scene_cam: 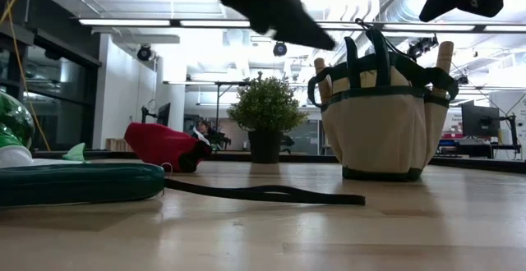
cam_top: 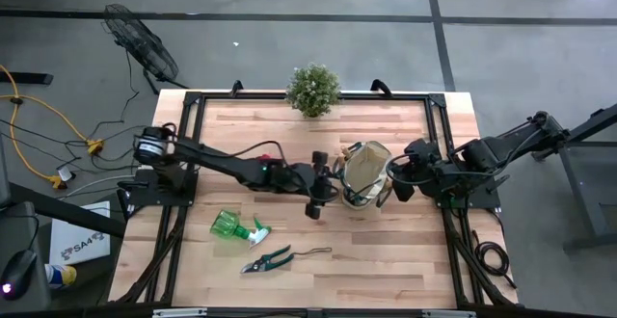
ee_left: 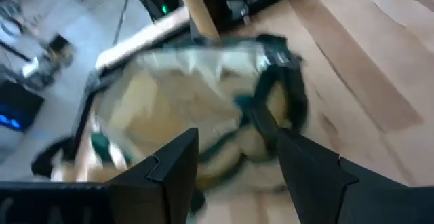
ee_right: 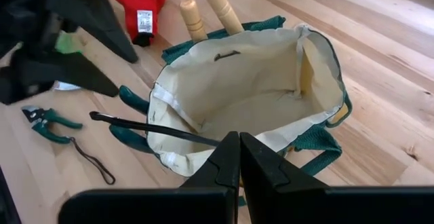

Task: Pick & Place Garden tools in Gardening bag
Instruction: Adjust the gardening bag on the table

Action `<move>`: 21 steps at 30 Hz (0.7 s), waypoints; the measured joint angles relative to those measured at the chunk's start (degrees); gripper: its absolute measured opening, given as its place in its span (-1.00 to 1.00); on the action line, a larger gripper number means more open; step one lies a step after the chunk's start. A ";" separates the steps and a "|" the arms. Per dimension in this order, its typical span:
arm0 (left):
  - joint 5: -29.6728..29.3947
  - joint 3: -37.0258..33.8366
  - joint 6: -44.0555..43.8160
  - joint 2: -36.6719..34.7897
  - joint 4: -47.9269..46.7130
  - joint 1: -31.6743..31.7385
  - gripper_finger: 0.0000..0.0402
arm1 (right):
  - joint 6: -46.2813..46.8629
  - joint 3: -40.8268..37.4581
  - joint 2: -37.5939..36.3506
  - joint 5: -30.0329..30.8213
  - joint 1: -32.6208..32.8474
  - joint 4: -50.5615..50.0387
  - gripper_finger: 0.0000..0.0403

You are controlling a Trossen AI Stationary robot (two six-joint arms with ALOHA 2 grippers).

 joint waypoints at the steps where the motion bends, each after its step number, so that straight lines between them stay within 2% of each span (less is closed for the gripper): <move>1: 0.09 0.61 1.13 0.98 0.51 0.04 -0.04 | 0.05 0.00 0.00 -0.24 0.00 -0.02 -0.99; 9: 0.88 1.91 9.71 2.53 -0.69 2.10 -0.04 | 0.61 0.00 0.00 -0.98 0.02 -0.04 -0.99; 21: 9.06 1.88 19.77 2.97 -2.62 6.09 -0.04 | 0.63 0.00 0.00 -0.96 0.02 0.02 -0.99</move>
